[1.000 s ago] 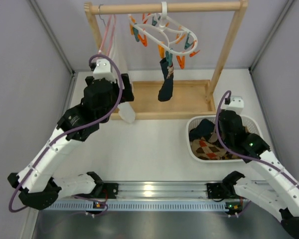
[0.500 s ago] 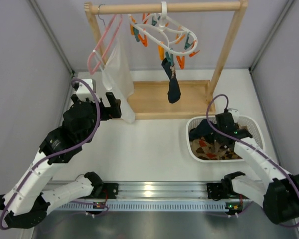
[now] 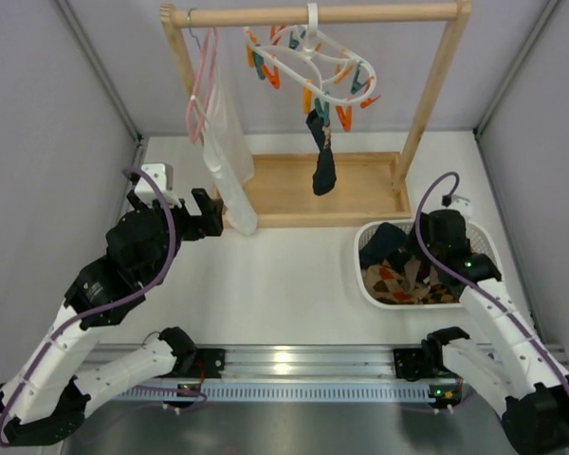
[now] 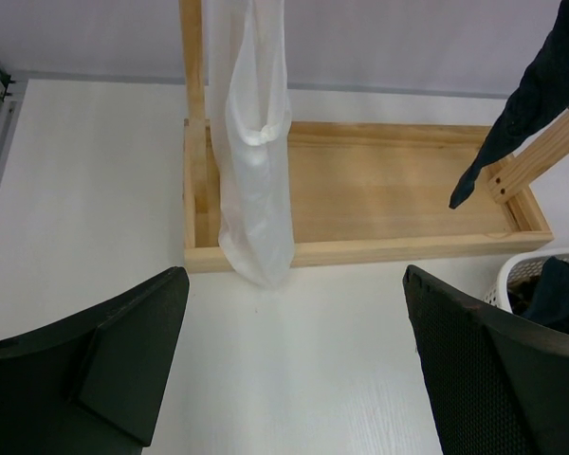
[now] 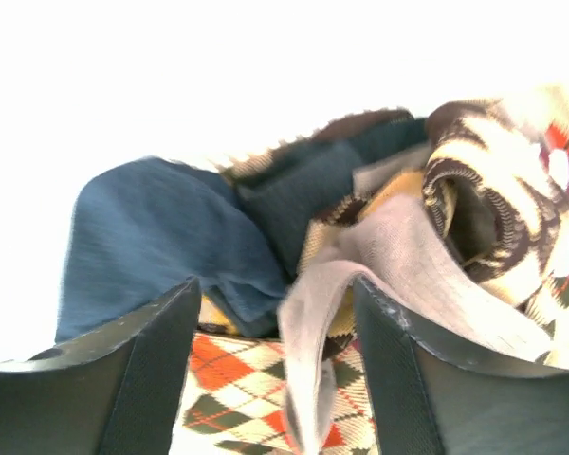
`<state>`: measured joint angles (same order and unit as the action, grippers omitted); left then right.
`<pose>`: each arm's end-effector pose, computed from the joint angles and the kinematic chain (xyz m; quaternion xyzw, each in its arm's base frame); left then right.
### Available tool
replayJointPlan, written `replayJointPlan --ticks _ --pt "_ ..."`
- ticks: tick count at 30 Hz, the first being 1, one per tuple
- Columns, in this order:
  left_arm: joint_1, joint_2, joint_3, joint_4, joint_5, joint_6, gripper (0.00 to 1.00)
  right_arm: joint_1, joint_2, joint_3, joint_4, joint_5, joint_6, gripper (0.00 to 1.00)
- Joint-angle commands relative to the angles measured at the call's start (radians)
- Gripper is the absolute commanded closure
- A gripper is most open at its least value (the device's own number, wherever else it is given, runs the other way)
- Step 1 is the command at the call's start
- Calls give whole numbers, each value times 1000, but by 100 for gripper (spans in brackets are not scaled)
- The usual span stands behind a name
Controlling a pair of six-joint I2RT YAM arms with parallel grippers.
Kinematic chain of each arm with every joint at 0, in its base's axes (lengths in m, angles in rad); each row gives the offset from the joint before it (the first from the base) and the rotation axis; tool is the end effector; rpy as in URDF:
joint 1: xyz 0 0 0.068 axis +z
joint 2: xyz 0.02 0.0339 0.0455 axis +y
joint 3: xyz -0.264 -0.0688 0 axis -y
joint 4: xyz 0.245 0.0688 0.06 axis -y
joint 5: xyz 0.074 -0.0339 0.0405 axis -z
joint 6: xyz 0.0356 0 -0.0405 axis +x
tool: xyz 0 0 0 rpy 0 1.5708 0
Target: Remove the socks clipped to the hanger
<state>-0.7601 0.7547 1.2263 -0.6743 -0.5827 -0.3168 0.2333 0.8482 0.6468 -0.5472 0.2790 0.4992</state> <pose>0.1007 -0.0687 0.4382 -0.0139 0.7641 -0.1193 0.6338 0.1742 0.0313 0.2476 0.1754 0.8924 0.0227 0.4151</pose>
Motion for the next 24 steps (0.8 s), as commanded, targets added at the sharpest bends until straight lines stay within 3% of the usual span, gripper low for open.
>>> replayJointPlan --ticks 1,5,8,12,13,14,16,19,22,24 --pt "4 -12 -11 24 11 7 2 -12 -53 97 -92 28 -25 34" --pt "4 -41 -14 21 12 13 2 -12 -154 146 -148 16 -71 28" --pt "4 -75 -36 24 30 19 2 -12 -217 168 -88 -141 -128 21" --pt "4 -117 -89 27 29 27 2 -12 -244 128 149 -401 -145 9" --pt "4 -130 -109 28 14 19 2 -12 -220 119 282 -520 -121 7" --pt "4 -140 -123 28 -5 7 2 -12 -200 116 333 -564 -101 1" --pt "4 -167 -154 35 -40 -27 2 -5 -140 110 499 -618 -3 1" --pt "4 -175 -168 42 -65 -30 2 53 -43 134 605 -511 1 0" --pt "4 -175 -174 47 -66 -31 2 269 101 266 563 -199 -152 1" --pt "4 -172 -183 51 -59 -33 2 420 182 365 547 -88 -194 0"
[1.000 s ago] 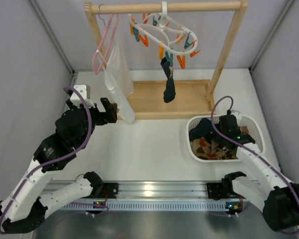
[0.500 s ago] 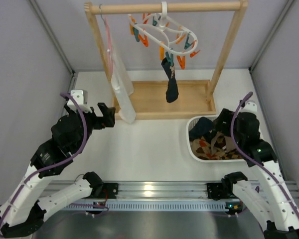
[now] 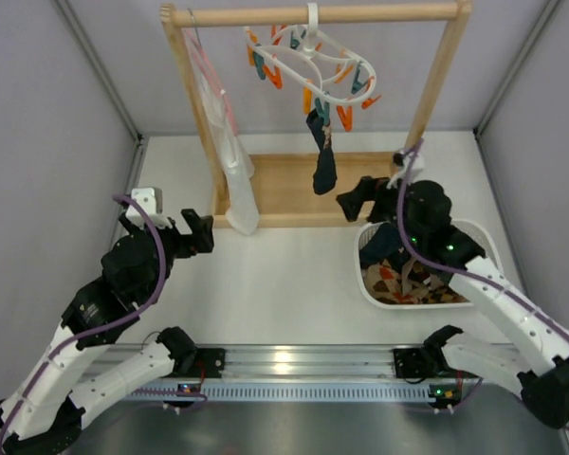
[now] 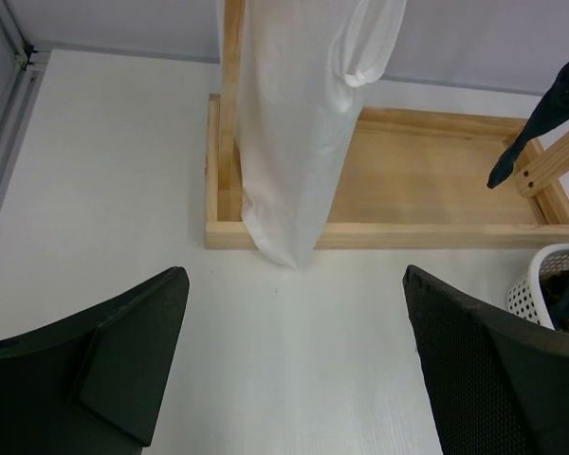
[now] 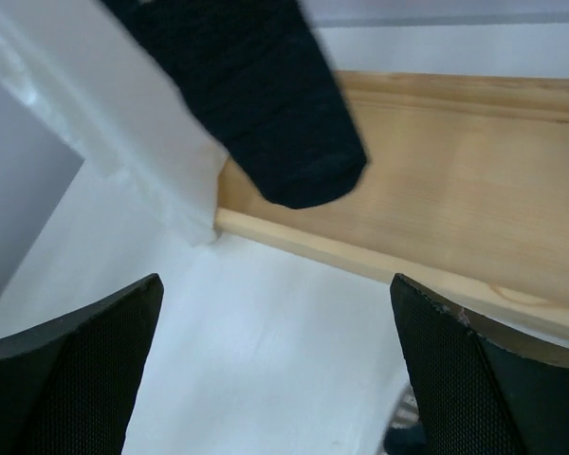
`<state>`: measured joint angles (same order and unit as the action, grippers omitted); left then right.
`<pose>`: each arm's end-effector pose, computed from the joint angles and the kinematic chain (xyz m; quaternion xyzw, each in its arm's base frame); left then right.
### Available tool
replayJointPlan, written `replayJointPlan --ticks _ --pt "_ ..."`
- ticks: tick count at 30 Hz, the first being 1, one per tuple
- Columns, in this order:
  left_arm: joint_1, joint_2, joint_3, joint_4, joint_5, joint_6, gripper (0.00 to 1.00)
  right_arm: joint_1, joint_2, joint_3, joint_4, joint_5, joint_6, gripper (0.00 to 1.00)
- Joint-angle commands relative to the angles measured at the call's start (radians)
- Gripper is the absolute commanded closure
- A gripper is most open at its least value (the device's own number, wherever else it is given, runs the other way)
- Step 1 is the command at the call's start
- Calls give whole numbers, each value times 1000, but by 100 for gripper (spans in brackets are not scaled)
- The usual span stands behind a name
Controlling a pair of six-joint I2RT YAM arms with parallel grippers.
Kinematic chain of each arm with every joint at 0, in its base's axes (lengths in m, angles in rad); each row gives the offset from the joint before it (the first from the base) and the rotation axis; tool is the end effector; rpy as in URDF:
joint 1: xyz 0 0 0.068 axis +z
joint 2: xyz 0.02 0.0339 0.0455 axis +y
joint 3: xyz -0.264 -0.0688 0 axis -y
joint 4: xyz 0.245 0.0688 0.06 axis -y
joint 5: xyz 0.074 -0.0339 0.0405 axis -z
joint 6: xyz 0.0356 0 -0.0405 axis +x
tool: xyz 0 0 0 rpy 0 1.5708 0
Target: Remove the socks clipped to the hanger
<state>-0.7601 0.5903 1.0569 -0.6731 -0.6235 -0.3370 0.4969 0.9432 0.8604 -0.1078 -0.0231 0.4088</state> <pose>0.0819 -0.0492 0.4031 -0.0339 0.7629 -0.1098 0.6362 0.1945 0.1064 0.3460 -0.0413 0.7701 0.2865 0.5685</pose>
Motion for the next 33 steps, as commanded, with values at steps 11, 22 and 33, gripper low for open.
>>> replayJointPlan --ticks 11,22,33 --pt "4 -29 -28 50 -44 -14 2 318 466 353 97 613 -194 14" --pt "4 -43 -44 53 -47 -23 2 324 612 347 322 747 -240 44" --pt "4 -38 -34 58 -25 -23 2 325 638 328 410 841 -266 66"
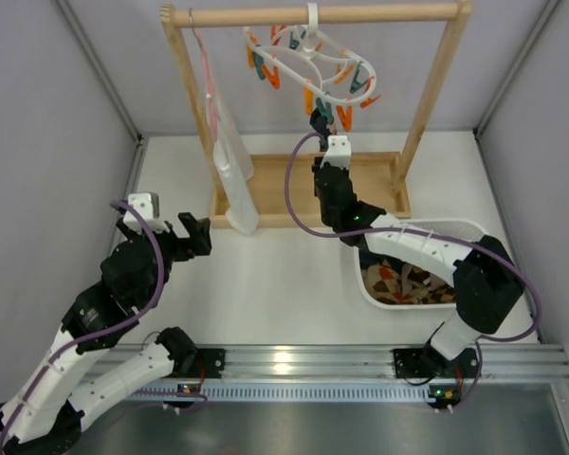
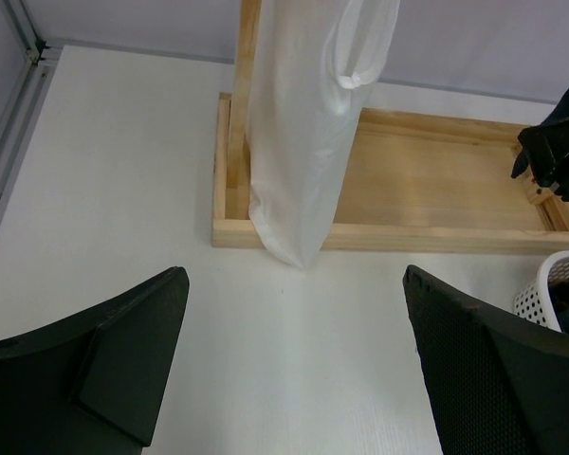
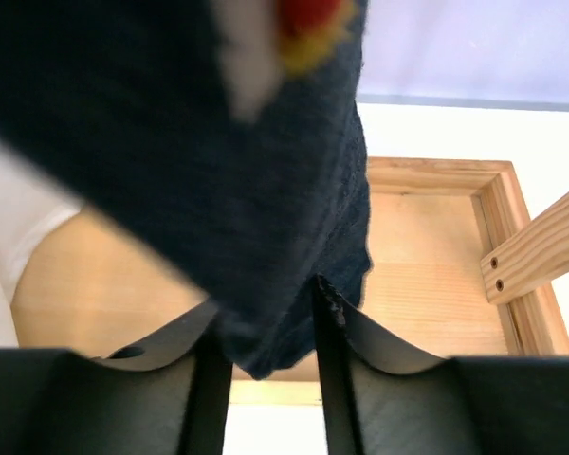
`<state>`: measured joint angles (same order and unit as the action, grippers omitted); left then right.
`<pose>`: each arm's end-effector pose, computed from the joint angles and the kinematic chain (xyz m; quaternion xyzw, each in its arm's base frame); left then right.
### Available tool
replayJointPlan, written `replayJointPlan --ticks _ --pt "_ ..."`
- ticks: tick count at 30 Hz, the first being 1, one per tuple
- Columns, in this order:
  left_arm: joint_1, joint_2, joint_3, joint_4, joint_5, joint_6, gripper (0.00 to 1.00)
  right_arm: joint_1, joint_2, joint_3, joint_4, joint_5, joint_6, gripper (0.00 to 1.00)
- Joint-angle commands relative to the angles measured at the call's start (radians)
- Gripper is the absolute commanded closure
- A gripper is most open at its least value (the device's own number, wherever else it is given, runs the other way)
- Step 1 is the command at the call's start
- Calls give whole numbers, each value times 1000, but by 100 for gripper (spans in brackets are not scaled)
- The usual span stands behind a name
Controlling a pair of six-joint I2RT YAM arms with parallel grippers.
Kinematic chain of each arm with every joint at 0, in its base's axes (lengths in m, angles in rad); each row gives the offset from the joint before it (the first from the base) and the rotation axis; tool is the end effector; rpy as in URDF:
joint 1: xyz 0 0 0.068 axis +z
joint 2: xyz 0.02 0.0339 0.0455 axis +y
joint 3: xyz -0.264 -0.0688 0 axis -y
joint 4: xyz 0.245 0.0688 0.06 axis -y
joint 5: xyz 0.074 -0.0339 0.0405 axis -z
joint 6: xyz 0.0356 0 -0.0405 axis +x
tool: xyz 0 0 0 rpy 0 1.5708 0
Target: Remove the socks clipped to the hanger
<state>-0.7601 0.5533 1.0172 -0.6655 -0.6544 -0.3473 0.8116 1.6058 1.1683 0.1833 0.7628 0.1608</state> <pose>0.0786 -0.0448 0.3950 -0.0486 0.7597 -0.1031 0.6403 0.2747 0.2537 0.3028 -0.0189 0.7685 0.0050 0.6396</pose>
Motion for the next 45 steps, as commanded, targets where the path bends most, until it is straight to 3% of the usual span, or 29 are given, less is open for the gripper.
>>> replayJointPlan --ticks 1,2,5,8,17,21,24,30,39,45 --pt "4 2 12 52 12 -15 2 11 -29 13 131 59 -27 72" --pt "4 7 17 53 21 -19 2 11 -33 2 140 59 -35 86" --pt "4 26 64 49 68 -48 2 12 -52 -15 148 52 -56 100" --pt "4 85 154 49 125 -102 2 23 -84 -45 154 46 -63 100" --pt "2 531 573 44 246 -139 2 96 -221 -143 105 -28 14 100" --pt "-10 666 736 47 236 -122 2 116 -271 -163 76 -152 28 100" --pt "-13 772 901 50 321 -76 2 120 -314 -182 50 -241 54 100" --pt "-13 936 1085 78 401 -13 2 118 -386 -213 19 -375 108 100" --pt "-13 1077 1166 102 470 -30 5 116 -466 -213 -36 -476 143 100" --pt "-12 1103 1156 153 512 11 18 115 -489 -231 -45 -522 160 100"
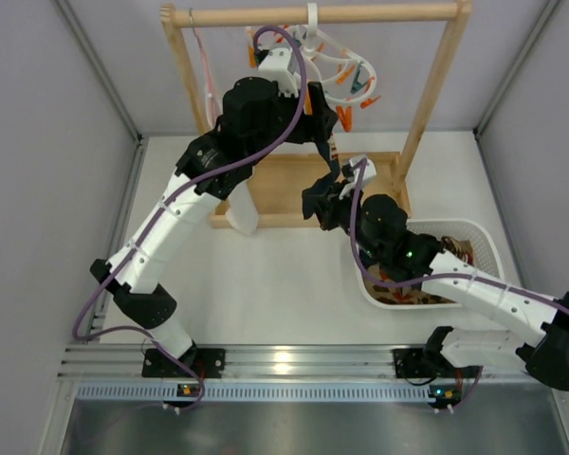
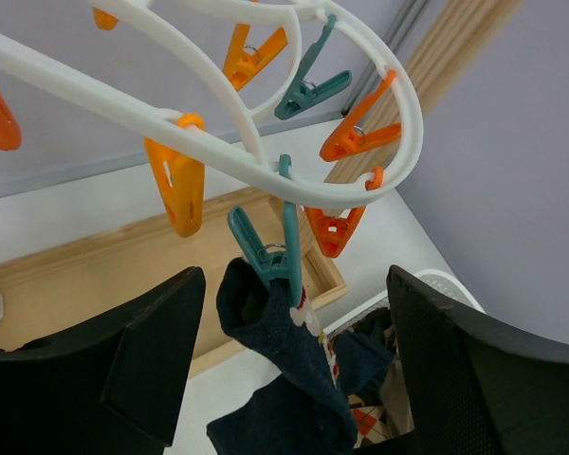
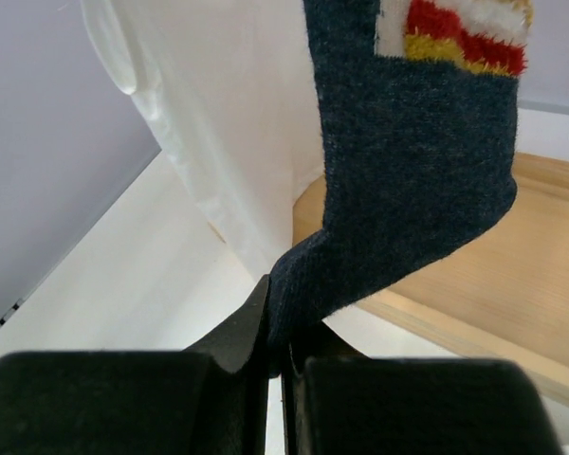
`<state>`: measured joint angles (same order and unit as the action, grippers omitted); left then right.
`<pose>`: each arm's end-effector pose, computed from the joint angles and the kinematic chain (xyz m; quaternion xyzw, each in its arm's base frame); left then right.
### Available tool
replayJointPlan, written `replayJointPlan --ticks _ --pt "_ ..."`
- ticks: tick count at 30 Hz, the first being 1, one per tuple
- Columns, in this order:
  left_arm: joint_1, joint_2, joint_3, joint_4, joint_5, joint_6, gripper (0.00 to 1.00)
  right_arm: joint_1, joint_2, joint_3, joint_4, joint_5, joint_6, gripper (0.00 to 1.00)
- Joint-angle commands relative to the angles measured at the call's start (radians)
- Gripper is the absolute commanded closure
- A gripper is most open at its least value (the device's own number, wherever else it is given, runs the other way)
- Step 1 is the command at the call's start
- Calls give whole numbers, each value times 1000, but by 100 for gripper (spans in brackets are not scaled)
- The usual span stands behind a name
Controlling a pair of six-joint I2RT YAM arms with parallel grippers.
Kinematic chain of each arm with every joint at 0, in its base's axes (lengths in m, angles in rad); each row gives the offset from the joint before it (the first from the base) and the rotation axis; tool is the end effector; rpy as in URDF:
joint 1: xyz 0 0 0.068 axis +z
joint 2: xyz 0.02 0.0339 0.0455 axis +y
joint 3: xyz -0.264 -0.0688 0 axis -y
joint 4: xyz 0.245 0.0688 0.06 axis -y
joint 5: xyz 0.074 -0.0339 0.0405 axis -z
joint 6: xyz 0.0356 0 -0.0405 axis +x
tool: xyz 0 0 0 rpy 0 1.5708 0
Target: Remove the socks clipped to the hanger
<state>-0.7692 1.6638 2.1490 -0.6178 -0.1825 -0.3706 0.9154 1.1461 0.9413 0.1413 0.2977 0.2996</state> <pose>0.2497 -0.2328 0.5293 0.0895 0.7463 -0.2962 0.5893 0.1735 0.2086 0.3561 -0.1218 0.7180 0.2975 0.6174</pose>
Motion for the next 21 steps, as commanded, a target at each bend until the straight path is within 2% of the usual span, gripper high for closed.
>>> replayJointPlan --ticks 1,8,15,21 --pt "-2 -6 25 110 41 42 20 10 -32 -4 -3 -63 22 100" --pt "5 19 15 118 26 65 24 5 -68 -13 -8 -106 36 100" --pt "39 48 26 118 80 73 29 4 -89 -9 -22 -138 30 100" --pt "51 67 34 124 97 82 30 2 -106 -7 -26 -146 30 100"
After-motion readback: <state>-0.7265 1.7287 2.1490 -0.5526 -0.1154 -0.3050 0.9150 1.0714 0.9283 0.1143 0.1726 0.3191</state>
